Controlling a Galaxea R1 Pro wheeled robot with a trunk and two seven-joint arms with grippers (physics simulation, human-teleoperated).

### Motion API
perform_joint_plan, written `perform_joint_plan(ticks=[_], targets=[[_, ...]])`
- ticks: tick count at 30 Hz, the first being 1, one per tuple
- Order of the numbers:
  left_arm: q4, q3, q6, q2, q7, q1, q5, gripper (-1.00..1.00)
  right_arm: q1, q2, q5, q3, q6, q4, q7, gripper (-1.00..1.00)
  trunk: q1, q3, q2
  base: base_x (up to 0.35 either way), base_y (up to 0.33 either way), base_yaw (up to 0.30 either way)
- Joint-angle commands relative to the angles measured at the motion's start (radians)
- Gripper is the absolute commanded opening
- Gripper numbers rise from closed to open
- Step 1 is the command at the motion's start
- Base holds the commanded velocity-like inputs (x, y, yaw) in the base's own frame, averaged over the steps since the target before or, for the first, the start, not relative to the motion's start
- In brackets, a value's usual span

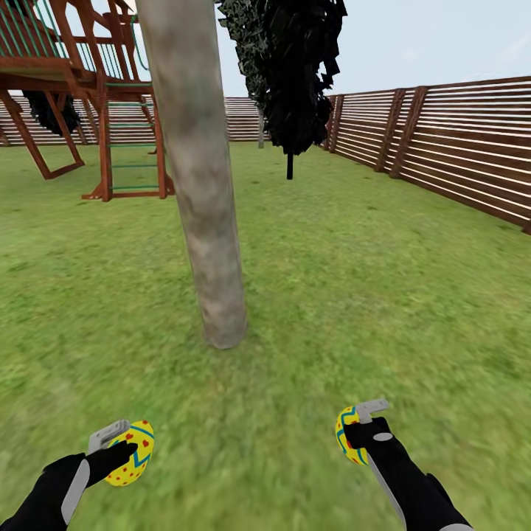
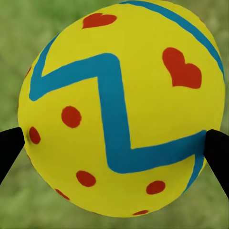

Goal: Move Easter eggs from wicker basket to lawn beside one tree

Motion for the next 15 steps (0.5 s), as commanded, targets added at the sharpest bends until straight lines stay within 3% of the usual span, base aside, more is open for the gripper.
perform_joint_plan(ticks=[1, 15], targets=[[-0.001, 0.003, 0.008, 0.000, 0.000, -0.001, 0.010, -1.00, -0.001, -0.001, 0.007, 0.004, 0.008, -0.002, -0.004, -1.00, 0.004, -0.004, -0.008, 0.000, 0.000, 0.000], [0.000, 0.004, 0.008, 0.000, 0.000, -0.001, 0.012, -1.00, -0.001, -0.001, 0.007, 0.004, 0.010, -0.001, -0.005, -1.00, 0.057, -0.048, -0.106, 0.000, 0.000, 0.000]])
